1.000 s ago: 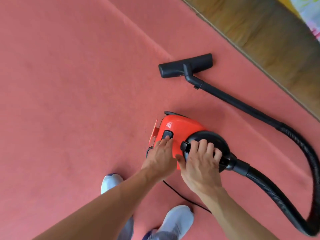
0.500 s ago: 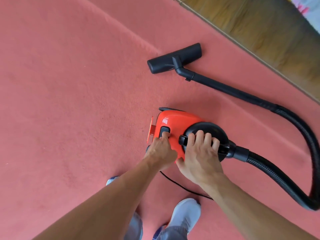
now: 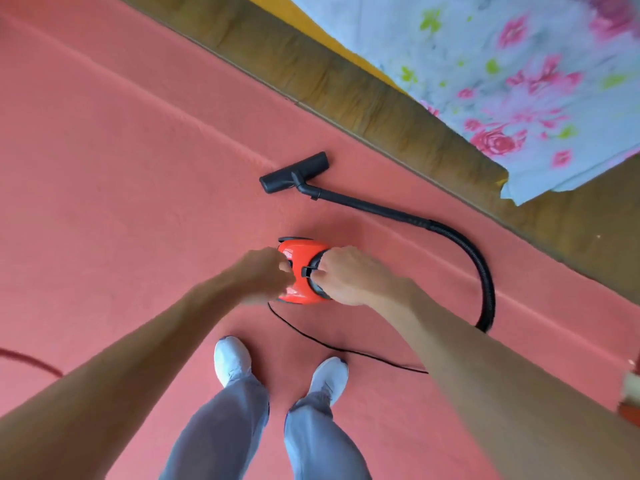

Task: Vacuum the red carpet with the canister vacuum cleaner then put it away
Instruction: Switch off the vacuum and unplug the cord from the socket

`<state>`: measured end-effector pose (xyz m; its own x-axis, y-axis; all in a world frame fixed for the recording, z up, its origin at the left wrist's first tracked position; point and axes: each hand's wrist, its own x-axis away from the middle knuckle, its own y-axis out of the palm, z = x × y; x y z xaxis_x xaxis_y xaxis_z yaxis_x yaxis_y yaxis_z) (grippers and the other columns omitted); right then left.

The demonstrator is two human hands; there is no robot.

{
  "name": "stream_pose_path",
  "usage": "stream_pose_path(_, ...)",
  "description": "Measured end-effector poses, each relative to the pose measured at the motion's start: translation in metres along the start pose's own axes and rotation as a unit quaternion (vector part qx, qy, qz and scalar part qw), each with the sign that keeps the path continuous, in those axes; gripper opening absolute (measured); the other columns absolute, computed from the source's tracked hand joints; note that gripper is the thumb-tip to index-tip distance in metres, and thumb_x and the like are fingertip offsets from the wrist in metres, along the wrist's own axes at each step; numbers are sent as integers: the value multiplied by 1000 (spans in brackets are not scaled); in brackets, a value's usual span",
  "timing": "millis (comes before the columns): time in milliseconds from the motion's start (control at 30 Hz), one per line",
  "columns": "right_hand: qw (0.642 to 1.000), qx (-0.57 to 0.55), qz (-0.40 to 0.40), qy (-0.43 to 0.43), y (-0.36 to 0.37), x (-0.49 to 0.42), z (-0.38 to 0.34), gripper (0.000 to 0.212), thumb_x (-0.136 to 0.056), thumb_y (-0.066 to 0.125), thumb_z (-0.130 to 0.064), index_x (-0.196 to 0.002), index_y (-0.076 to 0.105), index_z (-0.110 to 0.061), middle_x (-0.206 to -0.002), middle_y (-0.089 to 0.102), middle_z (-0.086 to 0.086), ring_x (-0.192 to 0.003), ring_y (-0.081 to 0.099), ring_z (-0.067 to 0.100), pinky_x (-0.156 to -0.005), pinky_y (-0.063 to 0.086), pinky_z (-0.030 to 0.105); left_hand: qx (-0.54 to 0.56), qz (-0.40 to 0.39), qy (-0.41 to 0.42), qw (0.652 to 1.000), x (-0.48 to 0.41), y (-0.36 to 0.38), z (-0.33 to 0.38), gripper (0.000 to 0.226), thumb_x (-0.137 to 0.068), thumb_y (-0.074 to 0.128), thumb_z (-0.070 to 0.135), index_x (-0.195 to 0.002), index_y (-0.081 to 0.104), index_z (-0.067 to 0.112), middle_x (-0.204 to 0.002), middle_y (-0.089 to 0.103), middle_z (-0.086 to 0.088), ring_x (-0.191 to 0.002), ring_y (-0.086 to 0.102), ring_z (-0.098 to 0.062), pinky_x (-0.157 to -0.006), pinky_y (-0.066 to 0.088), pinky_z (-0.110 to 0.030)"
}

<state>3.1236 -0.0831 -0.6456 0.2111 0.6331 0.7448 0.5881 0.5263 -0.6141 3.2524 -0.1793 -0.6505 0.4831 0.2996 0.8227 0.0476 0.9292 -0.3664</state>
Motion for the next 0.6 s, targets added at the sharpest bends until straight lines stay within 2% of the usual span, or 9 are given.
stream_pose_path(100,1000,-12,21,-2,-68,80,-9,36,-97,42,-28,-63,35,-17,-68,40,5,-72,43,29,-57,29,34,-56,84,41,994,83,-40,44,21,-97,52,19,-103,72,14,-103,74,-10,-101,67,-30,-89,54,-40)
stream_pose_path(167,1000,-17,2,3,-98,130,-9,38,-96,42,-28,-61,34,-16,-61,37,3,-69,43,28,-49,25,33,-87,134,69,985,136,-58,70,21,-97,50,21,-102,71,18,-102,74,-9,-98,67,-30,-86,54,-39)
stream_pose_path(267,999,-31,3,35,-135,205,-14,39,-95,43,-31,-60,34,-16,-60,38,3,-64,42,25,-49,25,32,-129,182,128,966,220,-77,109,21,-98,49,21,-102,69,18,-102,73,-7,-92,66,-30,-81,53,-39)
stream_pose_path(400,995,-71,58,38,-165,295,-21,37,-94,43,-29,-60,33,-16,-61,35,3,-64,36,25,-49,24,32,-202,163,186,948,308,-80,149,23,-102,48,27,-111,67,18,-109,71,-2,-98,64,-25,-74,41,-30)
stream_pose_path(533,989,-85,101,63,-182,350,-16,37,-93,44,-29,-60,31,-17,-62,32,2,-56,30,19,-50,22,33,-246,94,203,943,354,-88,184,27,-102,50,32,-115,68,16,-118,70,-3,-106,63,-22,-85,49,-32)
stream_pose_path(600,985,-95,125,77,-193,372,-13,39,-93,45,-28,-58,31,-16,-62,32,2,-56,31,18,-51,25,32,-274,101,216,932,367,-100,204,27,-100,52,34,-113,69,17,-119,69,-4,-109,63,-24,-86,48,-31)
